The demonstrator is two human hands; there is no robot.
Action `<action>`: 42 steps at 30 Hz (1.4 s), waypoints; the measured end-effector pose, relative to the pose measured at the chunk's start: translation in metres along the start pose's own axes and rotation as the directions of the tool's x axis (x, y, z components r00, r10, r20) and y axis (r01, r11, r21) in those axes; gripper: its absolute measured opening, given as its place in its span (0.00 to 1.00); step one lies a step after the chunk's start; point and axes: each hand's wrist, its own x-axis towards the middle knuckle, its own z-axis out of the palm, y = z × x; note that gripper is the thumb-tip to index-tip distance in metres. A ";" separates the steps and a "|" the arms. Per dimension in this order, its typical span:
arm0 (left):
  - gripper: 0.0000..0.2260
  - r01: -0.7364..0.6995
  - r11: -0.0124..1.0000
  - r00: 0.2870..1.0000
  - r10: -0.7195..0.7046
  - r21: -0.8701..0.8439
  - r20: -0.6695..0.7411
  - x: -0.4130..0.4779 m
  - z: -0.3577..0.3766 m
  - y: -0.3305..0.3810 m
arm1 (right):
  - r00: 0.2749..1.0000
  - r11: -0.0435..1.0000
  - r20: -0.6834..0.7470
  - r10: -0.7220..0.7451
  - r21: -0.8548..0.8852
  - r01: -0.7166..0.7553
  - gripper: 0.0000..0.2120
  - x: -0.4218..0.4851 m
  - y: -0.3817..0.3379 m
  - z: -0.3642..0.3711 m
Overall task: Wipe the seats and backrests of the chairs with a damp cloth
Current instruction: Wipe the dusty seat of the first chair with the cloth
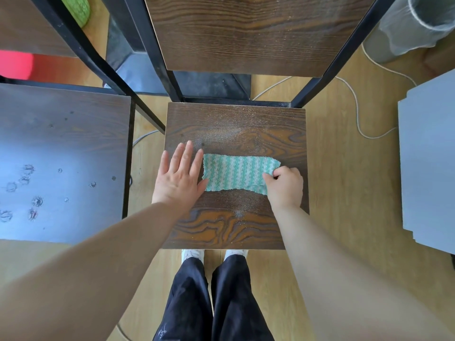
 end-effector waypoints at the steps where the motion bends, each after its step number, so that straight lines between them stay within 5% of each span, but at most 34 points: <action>1: 0.32 0.000 1.000 1.000 0.000 -0.006 -0.008 0.000 0.000 -0.001 | 1.000 1.000 -0.008 -0.014 -0.009 0.014 0.10 0.001 -0.001 0.000; 13: 0.35 0.028 0.999 0.999 -0.029 -0.027 -0.029 -0.015 -0.002 -0.020 | 0.967 0.917 0.123 -0.224 0.362 0.166 0.04 -0.030 -0.050 -0.011; 18: 0.37 0.060 0.997 0.998 -0.062 -0.049 -0.027 -0.020 0.002 -0.034 | 0.918 0.892 0.269 -0.290 0.422 0.158 0.10 -0.044 -0.079 0.020; 21: 0.37 0.067 0.996 0.997 -0.069 -0.064 -0.032 -0.021 0.005 -0.040 | 0.887 0.912 0.355 -0.294 0.382 0.150 0.14 -0.048 -0.078 0.030; 24: 0.36 0.080 0.994 0.996 -0.082 -0.073 -0.029 -0.023 0.007 -0.044 | 0.905 0.918 0.269 -0.330 0.313 0.242 0.13 -0.050 -0.075 0.031; 28: 0.34 0.124 0.988 0.992 -0.126 -0.089 -0.008 -0.025 0.010 -0.046 | 0.904 0.912 0.120 -0.410 0.055 0.407 0.18 -0.053 -0.079 0.035; 34: 0.33 0.162 0.978 0.986 -0.164 -0.132 -0.004 -0.031 0.016 -0.053 | 0.883 0.854 0.160 -0.440 -0.228 0.467 0.27 -0.053 -0.081 0.057; 42: 0.31 0.184 0.970 0.982 -0.187 -0.158 -0.006 -0.024 0.019 -0.070 | 0.847 0.840 0.106 -0.521 -0.113 0.531 0.18 -0.045 -0.080 0.063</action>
